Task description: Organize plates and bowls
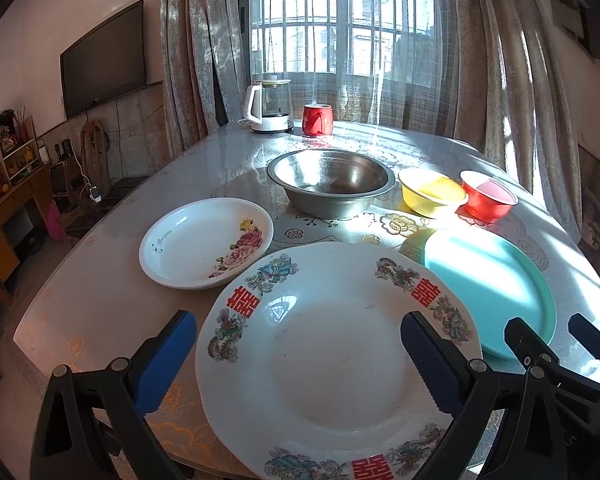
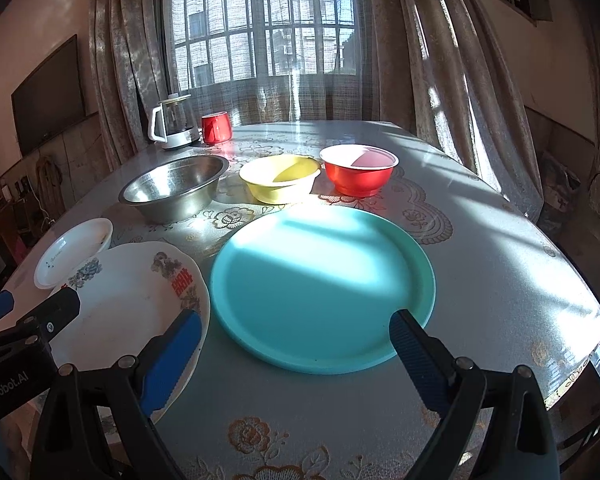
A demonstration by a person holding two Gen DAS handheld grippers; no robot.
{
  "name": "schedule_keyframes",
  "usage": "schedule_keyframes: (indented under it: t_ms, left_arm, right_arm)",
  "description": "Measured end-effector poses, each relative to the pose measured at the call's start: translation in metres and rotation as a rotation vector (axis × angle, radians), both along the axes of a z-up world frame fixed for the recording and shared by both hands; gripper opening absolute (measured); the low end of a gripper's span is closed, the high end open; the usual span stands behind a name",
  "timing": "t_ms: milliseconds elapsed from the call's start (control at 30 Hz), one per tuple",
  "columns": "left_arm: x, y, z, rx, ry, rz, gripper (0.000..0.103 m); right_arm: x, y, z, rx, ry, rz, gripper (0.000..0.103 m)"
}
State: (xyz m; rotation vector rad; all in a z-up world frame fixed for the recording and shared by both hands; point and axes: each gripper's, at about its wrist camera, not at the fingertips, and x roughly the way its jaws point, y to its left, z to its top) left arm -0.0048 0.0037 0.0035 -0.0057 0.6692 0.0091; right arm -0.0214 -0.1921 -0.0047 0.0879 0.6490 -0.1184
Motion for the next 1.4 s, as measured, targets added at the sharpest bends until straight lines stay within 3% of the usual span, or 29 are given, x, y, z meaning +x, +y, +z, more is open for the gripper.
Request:
schedule_keyframes:
  t_ms: [1400]
  left_arm:
    - [0.009,-0.011,-0.001,0.007,0.032,-0.033,0.103]
  right_arm:
    - [0.005,-0.007,-0.002,0.015,-0.009,0.001,0.097]
